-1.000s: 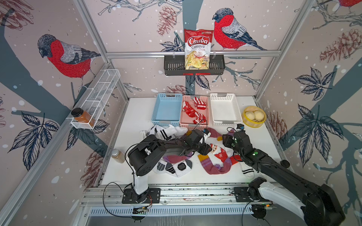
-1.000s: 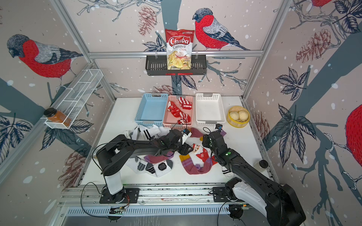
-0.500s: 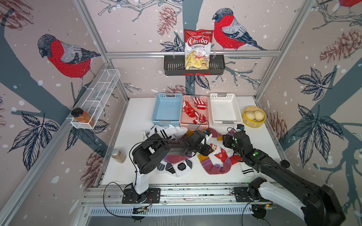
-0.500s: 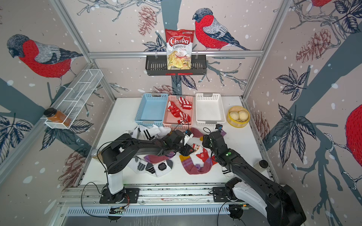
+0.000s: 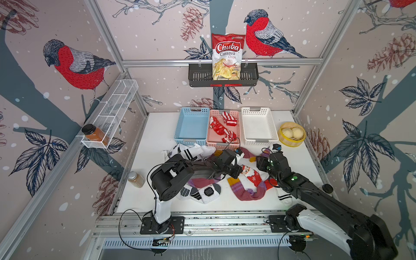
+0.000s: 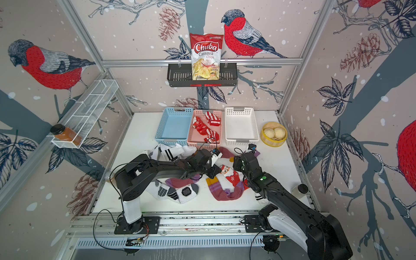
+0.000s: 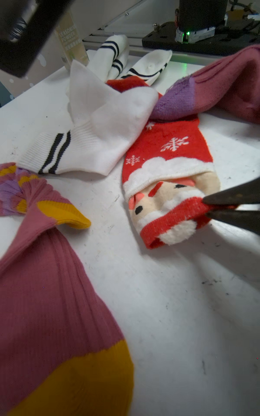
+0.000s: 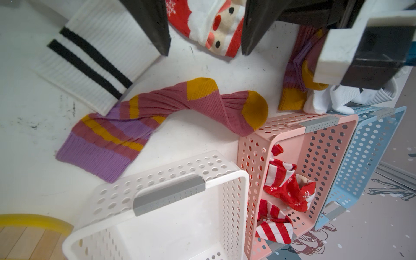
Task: Sort the socks into the basket by color
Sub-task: Pick up the sock at the center of the board.
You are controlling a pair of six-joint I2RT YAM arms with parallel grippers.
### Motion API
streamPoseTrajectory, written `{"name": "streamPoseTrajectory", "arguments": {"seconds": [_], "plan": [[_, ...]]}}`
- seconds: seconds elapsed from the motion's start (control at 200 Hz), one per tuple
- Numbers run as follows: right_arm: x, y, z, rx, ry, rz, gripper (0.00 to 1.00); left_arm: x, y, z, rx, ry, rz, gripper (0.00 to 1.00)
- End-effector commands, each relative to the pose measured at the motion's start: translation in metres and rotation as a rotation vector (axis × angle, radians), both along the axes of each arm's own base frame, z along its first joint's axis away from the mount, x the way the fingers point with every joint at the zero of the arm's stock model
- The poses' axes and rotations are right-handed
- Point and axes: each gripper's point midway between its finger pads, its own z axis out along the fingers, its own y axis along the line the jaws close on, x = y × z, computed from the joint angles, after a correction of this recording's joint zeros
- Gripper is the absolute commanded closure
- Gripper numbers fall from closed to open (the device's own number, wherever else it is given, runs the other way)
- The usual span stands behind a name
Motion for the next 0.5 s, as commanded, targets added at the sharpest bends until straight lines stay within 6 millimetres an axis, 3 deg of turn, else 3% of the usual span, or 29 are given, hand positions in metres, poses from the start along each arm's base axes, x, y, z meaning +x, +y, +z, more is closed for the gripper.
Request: {"name": "streamPoseTrajectory", "arguments": {"seconds": [0.0, 0.025, 0.05, 0.285, 0.495], "plan": [[0.003, 0.002, 0.006, 0.018, -0.027, 0.0, 0.46, 0.007, 0.003, 0.013, 0.011, -0.059, 0.019, 0.95], [0.004, 0.002, 0.007, 0.018, -0.028, -0.002, 0.46, 0.008, 0.005, 0.014, 0.019, -0.064, 0.023, 0.95], [0.004, 0.002, 0.006, 0.017, -0.028, -0.003, 0.46, 0.014, 0.0, 0.027, 0.002, -0.089, 0.027, 0.95], [0.005, 0.006, 0.012, 0.039, -0.048, 0.016, 0.46, 0.021, 0.013, 0.053, 0.04, -0.16, 0.061, 0.97], [0.007, 0.007, 0.01, 0.042, -0.043, 0.02, 0.46, 0.026, 0.024, 0.091, 0.033, -0.241, 0.091, 0.98]]}}
